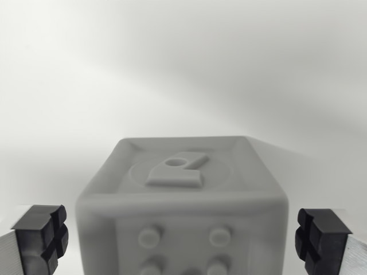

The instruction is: Destack cube

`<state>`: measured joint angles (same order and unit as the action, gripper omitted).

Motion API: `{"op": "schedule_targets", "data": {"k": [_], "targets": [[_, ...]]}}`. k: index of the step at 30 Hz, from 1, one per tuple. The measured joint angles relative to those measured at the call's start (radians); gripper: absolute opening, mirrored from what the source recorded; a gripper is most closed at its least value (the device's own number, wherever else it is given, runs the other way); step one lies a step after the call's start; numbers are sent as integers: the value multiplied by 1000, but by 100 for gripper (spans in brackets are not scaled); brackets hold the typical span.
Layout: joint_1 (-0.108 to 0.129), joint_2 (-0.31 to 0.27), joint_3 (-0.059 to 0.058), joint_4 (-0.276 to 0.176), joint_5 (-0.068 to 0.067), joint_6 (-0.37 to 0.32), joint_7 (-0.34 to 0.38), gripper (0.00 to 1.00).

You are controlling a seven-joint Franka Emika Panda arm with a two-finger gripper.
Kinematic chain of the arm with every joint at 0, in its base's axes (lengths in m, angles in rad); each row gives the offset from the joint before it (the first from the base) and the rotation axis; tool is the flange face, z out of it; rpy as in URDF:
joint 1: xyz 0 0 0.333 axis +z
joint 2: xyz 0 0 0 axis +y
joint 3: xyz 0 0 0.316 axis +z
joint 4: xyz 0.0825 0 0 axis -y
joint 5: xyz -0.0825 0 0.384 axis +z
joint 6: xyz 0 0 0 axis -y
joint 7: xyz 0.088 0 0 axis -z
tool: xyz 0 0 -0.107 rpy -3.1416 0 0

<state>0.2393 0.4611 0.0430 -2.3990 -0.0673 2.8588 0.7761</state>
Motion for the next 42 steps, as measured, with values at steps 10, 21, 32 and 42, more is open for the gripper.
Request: {"op": "schedule_targets", "data": {"k": [10, 21, 32, 42], "targets": [[-7, -71, 9, -16, 4, -53, -3, 100], [-13, -167, 18, -34, 20, -131, -13, 100], [-14, -286, 22, -41, 42, -241, -29, 100], [-13, -391, 23, -35, 56, -351, -39, 100]]}}
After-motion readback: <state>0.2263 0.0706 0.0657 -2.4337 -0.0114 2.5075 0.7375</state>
